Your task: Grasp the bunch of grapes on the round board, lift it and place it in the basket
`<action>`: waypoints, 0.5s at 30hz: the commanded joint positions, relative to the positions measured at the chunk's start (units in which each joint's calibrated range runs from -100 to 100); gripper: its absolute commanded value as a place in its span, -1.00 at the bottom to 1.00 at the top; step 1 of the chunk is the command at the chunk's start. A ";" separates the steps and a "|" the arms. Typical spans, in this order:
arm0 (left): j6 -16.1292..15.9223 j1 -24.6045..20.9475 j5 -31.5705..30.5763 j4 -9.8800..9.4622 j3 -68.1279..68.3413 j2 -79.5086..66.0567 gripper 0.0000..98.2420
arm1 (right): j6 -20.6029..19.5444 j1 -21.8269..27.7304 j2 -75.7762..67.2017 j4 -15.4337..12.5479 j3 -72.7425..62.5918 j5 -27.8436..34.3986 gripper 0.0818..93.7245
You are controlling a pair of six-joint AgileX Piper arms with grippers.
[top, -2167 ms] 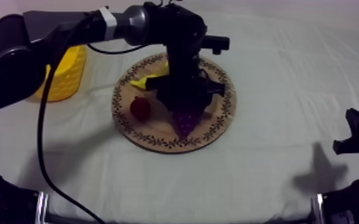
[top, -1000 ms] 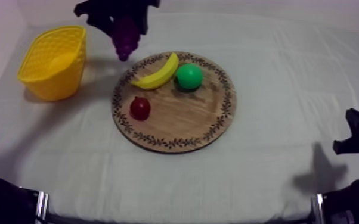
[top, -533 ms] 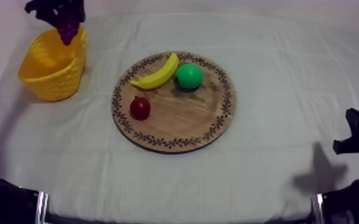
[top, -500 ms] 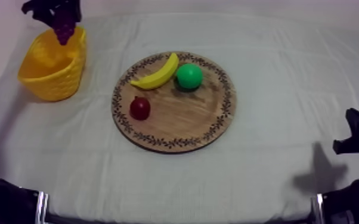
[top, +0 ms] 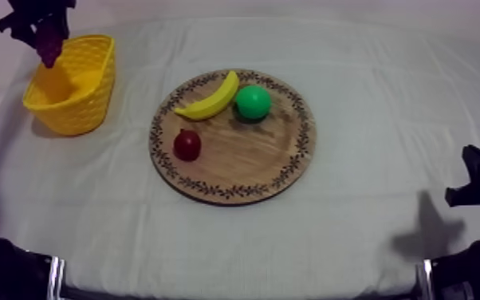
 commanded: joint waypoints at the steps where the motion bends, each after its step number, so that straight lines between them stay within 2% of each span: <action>1: 0.06 -0.10 -0.51 -0.04 0.38 0.87 0.14 | 0.01 -0.02 0.00 0.03 -0.04 0.00 -0.99; 15: 0.33 -0.87 -5.86 0.79 4.94 7.90 0.23 | 0.01 -0.02 0.00 0.03 -0.04 0.00 -0.99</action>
